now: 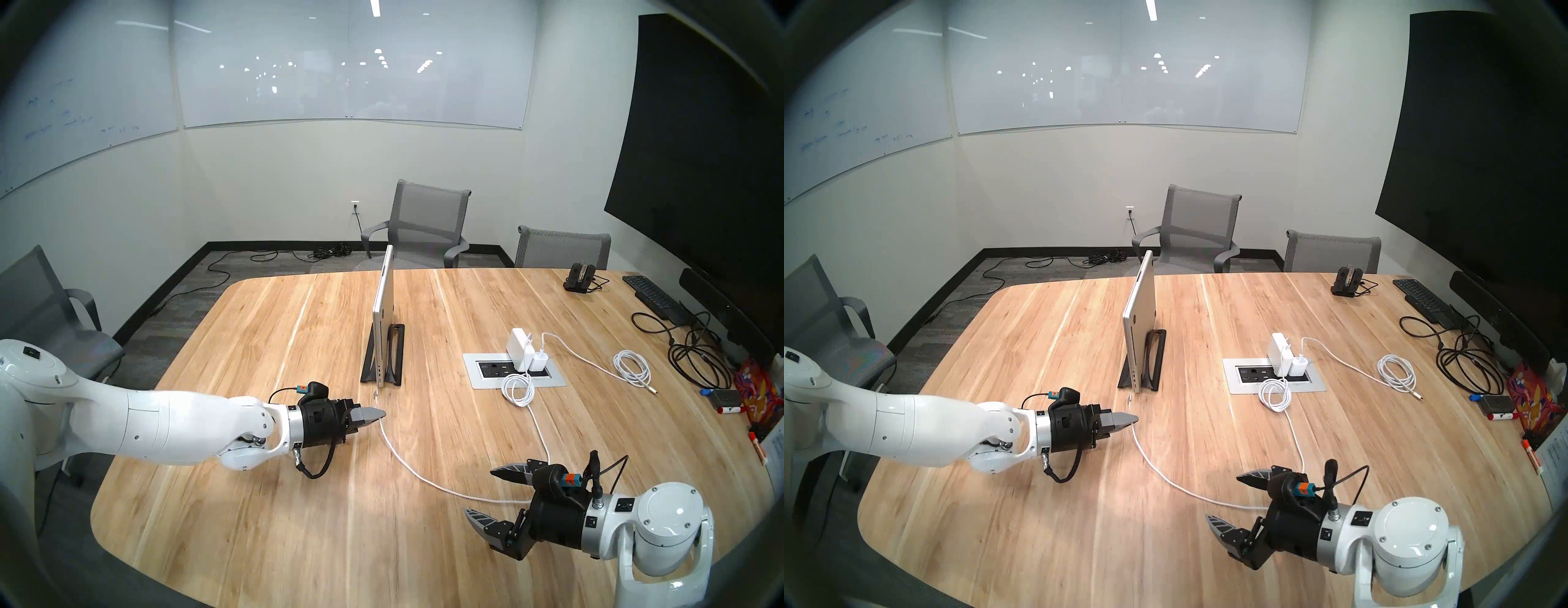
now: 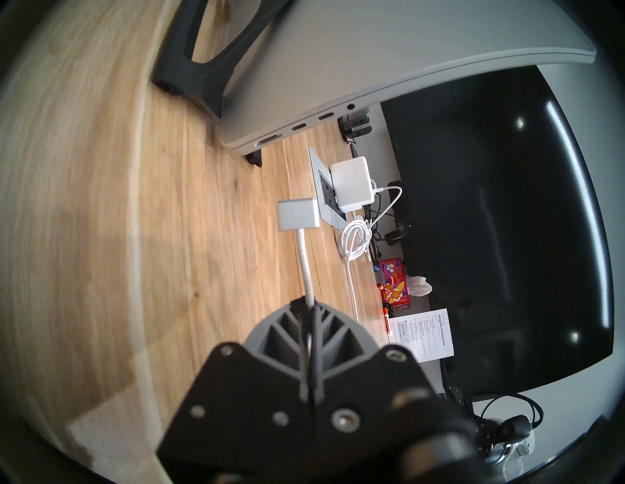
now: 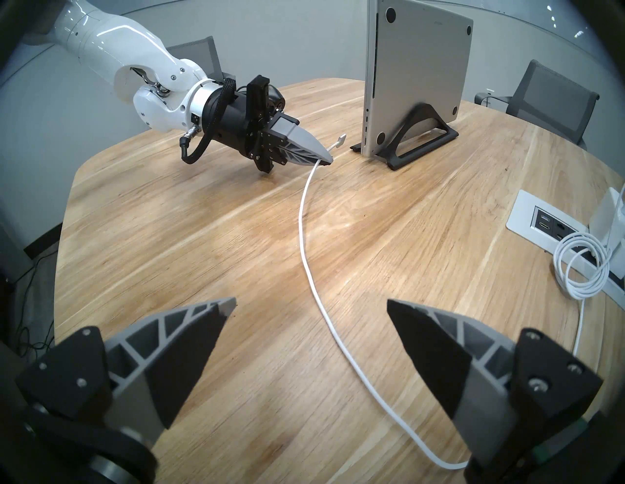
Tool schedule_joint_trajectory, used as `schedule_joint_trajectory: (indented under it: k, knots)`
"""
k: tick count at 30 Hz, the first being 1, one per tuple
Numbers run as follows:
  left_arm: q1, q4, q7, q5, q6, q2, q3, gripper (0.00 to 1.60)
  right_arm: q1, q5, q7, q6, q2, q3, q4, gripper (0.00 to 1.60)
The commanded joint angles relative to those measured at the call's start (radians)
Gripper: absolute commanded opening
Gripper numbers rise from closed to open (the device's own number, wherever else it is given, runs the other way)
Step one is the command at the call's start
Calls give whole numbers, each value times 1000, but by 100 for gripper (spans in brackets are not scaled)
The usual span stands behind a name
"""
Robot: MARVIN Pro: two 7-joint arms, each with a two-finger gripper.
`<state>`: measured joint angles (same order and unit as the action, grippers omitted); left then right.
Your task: Plug the charging cable into the port of a MacBook
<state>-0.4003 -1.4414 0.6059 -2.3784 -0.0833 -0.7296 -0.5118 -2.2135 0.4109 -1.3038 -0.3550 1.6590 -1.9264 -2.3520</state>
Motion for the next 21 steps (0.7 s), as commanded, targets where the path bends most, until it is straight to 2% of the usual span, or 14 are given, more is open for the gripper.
schedule_joint_trajectory:
  k: [1,21]
  knots:
    - [-82,75,-76,13,-7,39,-97,0,1,-2,-1,0,0,-2,-14,160]
    - [-79,81,-68,19,-3,32,-104,0,2,0,-4,1,2,-3,-14,160]
